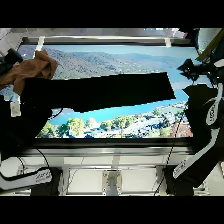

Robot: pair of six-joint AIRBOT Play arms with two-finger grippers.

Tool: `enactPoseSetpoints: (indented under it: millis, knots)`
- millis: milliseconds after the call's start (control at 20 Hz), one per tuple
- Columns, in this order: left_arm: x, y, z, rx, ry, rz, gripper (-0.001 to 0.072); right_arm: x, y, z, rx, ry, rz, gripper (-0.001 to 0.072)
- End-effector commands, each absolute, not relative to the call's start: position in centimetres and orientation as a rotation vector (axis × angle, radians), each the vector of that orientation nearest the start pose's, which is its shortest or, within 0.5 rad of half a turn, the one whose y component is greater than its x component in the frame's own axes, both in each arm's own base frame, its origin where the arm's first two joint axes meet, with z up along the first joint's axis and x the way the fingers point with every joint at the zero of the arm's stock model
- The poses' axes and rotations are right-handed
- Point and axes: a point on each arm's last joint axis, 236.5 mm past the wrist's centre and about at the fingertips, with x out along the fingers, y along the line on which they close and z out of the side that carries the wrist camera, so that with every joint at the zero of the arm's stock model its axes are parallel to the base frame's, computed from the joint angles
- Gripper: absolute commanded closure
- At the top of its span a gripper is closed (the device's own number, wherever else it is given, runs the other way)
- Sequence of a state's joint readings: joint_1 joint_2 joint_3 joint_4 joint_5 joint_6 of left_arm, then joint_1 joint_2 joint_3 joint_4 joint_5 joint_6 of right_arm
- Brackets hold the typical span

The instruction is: Fold the clothes and pants, and hang the long-sleeved shirts on hangers.

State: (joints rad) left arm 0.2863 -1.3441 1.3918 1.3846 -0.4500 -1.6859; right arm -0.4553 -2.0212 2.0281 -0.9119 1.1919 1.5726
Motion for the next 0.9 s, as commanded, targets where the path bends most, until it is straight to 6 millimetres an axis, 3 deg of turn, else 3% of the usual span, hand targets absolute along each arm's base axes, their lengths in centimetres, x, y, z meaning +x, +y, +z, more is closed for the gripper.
enactPoseSetpoints:
  millis: [0, 150, 250, 350, 500, 650, 850]
  knots:
    - [52.2, 3.7, 23.0, -0.100, 0.358, 0.032, 0.0002, 53.3, -14.9, -2.2, 0.836, 1.160, -0.002, 0.0326]
    - [52.1, -6.7, 19.9, 0.024, 0.451, -0.187, 0.0002, 53.1, -15.4, -4.7, 0.831, 1.181, 0.039, 0.0325]
    - [51.9, -12.8, 17.1, 0.109, 0.499, -0.315, 0.0002, 53.2, -15.4, -6.1, 0.809, 1.190, 0.058, 0.0324]
    - [51.4, -17.6, 14.2, 0.197, 0.532, -0.418, 0.0003, 53.2, -15.3, -7.5, 0.801, 1.203, 0.079, 0.0325]
    - [50.7, -22.5, 10.6, 0.267, 0.572, -0.517, 0.0002, 53.2, -15.1, -9.2, 0.800, 1.219, 0.096, 0.0325]
    - [49.9, -26.0, 8.3, 0.291, 0.588, -0.577, 0.0002, 53.6, -14.6, -10.2, 0.793, 1.218, 0.106, 0.0325]
    - [49.5, -27.7, 7.6, 0.346, 0.568, -0.619, 0.0002, 54.7, -13.6, -10.4, 0.784, 1.196, 0.121, 0.0325]
